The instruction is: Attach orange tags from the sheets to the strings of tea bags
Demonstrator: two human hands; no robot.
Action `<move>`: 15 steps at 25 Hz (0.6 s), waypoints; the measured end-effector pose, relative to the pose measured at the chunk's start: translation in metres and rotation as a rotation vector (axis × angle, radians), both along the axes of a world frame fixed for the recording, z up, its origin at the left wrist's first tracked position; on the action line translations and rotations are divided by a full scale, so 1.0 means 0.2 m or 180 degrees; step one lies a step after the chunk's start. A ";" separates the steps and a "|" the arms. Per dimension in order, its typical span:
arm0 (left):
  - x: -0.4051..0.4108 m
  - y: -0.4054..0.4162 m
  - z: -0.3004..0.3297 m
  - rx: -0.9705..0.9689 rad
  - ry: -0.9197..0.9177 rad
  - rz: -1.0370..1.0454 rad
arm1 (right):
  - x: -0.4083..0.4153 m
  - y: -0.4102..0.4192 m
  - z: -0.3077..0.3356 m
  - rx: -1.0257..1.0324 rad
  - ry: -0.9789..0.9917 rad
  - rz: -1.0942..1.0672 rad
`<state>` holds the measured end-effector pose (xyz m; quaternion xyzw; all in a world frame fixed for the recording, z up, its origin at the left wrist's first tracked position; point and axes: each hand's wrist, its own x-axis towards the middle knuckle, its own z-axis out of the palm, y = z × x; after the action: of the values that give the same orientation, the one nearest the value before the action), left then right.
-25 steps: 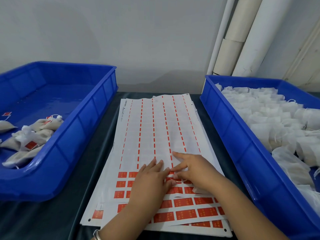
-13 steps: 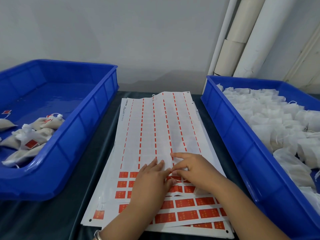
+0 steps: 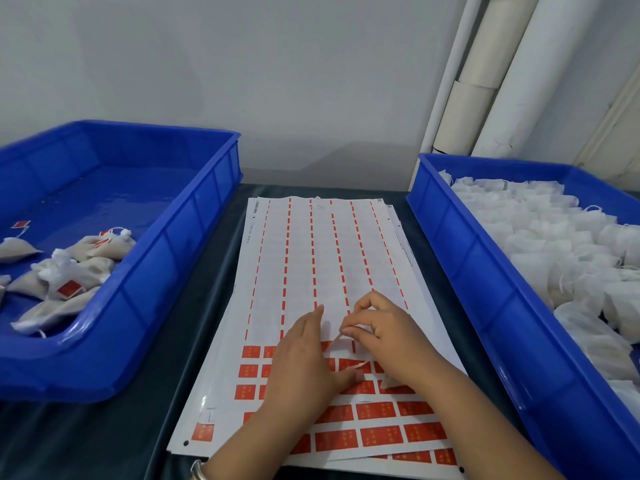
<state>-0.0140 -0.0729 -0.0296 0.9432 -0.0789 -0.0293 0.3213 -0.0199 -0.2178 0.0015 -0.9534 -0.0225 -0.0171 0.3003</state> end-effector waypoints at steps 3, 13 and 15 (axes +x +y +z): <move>-0.01 0.01 0.00 0.0078 0.0082 -0.0060 | -0.01 0.01 0.02 0.0341 -0.0046 -0.0187; 0.00 0.19 0.17 -0.1354 0.0244 0.0217 | -0.03 -0.01 0.12 0.1262 0.0152 -0.0330; 0.00 0.19 0.20 -0.1318 0.0228 0.0095 | -0.03 0.00 0.13 0.1291 0.0182 -0.0291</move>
<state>-0.0143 -0.0340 0.0109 0.8565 -0.0578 -0.0412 0.5113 -0.0256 -0.2184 0.0273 -0.8736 0.0332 -0.0078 0.4855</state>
